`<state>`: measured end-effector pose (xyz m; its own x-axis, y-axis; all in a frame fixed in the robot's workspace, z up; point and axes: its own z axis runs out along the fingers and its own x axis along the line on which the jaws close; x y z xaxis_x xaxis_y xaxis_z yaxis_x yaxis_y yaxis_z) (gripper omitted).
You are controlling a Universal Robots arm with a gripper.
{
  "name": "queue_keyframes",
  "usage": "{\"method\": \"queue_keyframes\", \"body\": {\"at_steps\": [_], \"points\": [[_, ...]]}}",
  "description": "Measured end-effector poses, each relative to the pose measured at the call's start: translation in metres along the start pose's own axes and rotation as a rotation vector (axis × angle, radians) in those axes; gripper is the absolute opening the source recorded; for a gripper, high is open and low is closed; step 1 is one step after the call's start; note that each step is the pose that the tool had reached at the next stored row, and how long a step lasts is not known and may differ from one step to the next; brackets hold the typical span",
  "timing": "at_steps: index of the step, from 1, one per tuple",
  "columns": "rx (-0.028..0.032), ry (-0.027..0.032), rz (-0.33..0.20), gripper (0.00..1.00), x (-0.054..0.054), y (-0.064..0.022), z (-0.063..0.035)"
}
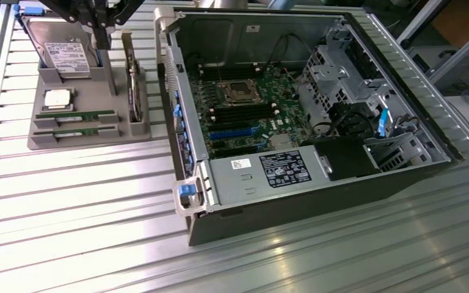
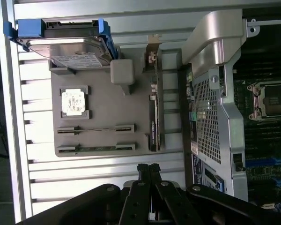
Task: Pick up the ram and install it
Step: 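Reach for the ram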
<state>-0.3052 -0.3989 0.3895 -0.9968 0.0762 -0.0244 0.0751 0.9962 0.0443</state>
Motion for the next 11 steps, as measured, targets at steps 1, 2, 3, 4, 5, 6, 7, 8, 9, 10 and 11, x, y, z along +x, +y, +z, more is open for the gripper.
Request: {"method": "queue_keyframes", "body": {"at_steps": [1,2,3,4,5,6,7,8,9,10,11], "points": [[0.0,-0.0001,0.0,0.14,0.002,-0.0002,0.0],[0.0,0.0,0.0,0.14,0.004,-0.0003,0.0],[0.0,0.0,0.0,0.14,0.005,-0.0004,0.0],[0.0,0.0,0.0,0.14,0.006,-0.0005,0.0],[0.0,0.0,0.0,0.14,0.008,-0.0006,-0.0001],[0.0,0.0,0.0,0.14,0.01,-0.0008,-0.0001],[0.0,0.0,0.0,0.14,0.012,-0.0009,-0.0002],[0.0001,0.0,0.0,0.14,0.014,-0.001,-0.0002],[0.0,0.0,0.0,0.14,0.015,-0.0012,-0.0002],[0.0,0.0,0.0,0.14,0.018,-0.0013,-0.0003],[0.0,0.0,0.0,0.14,0.021,-0.0016,-0.0003]]}}
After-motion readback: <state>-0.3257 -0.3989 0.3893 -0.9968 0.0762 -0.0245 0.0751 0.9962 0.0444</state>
